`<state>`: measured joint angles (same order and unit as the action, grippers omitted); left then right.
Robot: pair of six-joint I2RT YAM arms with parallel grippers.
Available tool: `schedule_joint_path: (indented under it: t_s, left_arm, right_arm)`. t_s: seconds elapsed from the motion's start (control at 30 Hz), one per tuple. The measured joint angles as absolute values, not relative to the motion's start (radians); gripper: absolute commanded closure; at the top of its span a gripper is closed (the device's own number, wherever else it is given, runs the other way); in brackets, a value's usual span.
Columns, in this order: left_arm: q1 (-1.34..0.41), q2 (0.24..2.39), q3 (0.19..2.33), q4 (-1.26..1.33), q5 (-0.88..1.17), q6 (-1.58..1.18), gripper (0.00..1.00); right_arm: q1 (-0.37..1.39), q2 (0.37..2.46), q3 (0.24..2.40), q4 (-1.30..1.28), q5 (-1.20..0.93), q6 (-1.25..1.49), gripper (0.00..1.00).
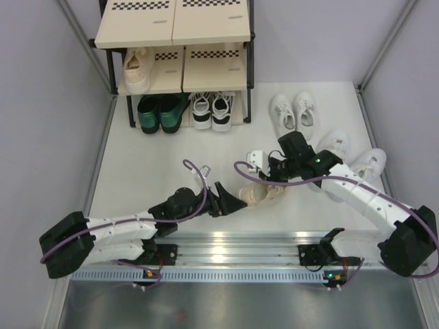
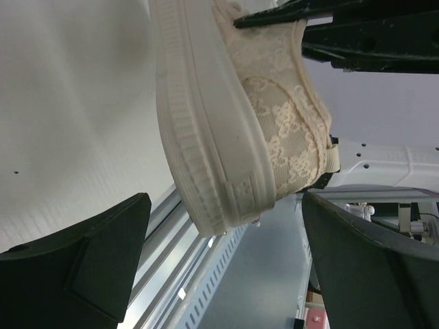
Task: Place and organize the shoes onto the shoe shelf
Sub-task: Pick up the shoe at the center of the board.
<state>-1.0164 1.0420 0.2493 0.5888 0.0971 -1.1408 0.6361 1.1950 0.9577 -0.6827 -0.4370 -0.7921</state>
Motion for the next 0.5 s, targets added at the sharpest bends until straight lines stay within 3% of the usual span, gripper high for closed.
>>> schedule_joint_path:
  t_s: [0.3,0.4,0.43,0.5]
  left_arm:
    - [-1.020,1.062,0.269,0.621,0.088,-1.132,0.05]
    - [-1.023,1.096,0.277,0.645,0.096,-1.139,0.23]
    - [-1.023,1.110,0.277,0.657,0.098,-1.143,0.33]
    - [-1.023,1.132,0.277,0.660,0.093,-1.154,0.64]
  right_arm:
    - [0.686,1.226,0.976,-0.697,-0.441,-0.793,1.00]
    - [0.694,1.240,0.985,-0.695,-0.435,-0.794,1.00]
    - [0.697,1.244,0.986,-0.696,-0.433,-0.796,1.00]
    - [0.701,1.248,0.992,-0.696,-0.430,-0.796,1.00]
